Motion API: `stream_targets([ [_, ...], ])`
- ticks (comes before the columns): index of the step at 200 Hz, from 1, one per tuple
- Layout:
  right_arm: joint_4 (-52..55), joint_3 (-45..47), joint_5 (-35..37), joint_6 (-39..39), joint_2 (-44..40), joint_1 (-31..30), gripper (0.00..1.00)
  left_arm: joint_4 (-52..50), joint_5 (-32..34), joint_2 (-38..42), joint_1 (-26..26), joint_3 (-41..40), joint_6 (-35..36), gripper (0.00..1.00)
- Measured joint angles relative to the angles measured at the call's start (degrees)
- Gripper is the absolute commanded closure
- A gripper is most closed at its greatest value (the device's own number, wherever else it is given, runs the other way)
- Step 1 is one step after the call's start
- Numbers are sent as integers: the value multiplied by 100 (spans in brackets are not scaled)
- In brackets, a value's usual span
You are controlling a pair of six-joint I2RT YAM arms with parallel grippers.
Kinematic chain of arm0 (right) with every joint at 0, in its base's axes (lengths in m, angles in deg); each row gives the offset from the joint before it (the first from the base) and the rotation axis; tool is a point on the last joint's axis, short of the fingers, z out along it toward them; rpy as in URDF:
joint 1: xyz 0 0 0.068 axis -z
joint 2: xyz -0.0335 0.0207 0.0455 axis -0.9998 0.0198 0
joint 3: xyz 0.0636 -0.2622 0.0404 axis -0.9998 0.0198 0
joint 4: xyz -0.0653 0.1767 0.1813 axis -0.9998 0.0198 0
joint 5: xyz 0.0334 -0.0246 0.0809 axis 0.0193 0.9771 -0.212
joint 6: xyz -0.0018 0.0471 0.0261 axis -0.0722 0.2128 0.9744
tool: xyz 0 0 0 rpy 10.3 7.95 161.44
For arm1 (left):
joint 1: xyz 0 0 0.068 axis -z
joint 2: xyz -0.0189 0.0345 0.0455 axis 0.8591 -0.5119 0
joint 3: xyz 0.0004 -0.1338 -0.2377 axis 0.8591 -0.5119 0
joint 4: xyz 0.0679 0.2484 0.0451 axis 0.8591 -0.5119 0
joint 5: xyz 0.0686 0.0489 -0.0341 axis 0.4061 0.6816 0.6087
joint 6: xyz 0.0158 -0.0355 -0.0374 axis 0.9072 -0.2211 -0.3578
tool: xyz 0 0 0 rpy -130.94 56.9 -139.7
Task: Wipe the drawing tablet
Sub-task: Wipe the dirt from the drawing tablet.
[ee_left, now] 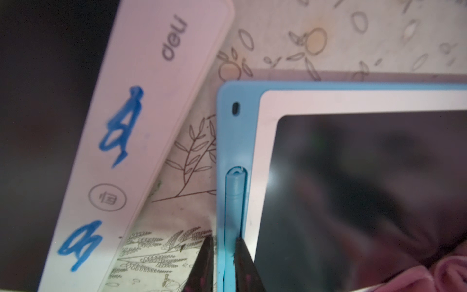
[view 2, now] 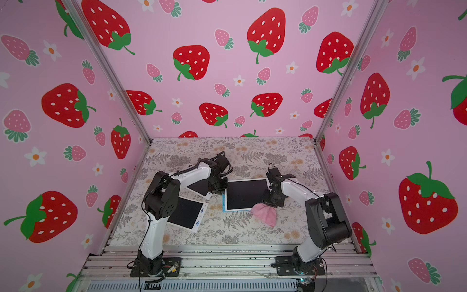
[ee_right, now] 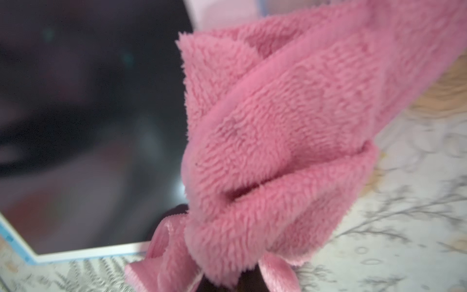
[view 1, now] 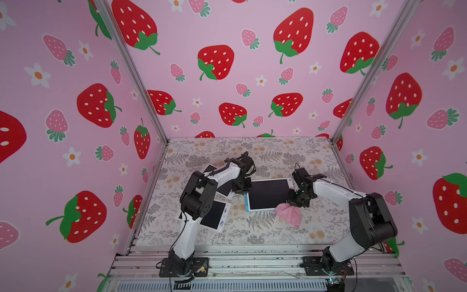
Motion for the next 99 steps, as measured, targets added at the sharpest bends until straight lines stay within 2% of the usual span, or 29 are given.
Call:
stream_targets([
  [20, -55, -2, 28, -79, 0, -125, 100, 11, -28, 0, -7, -2, 2, 83],
  [35, -190, -31, 37, -105, 31, -608, 100, 26, -70, 0, -20, -9, 24, 84],
  [73, -898, -544, -203, -83, 649, -2334, 100, 103, -190, 28, -61, -85, 107, 84],
  [87, -1257, -651, -378, -24, 870, -2667, 100, 155, -219, 52, -72, -133, 116, 84],
  [99, -1451, -616, -444, 28, 911, -2660, 100, 192, -240, 72, -79, -168, 127, 84],
])
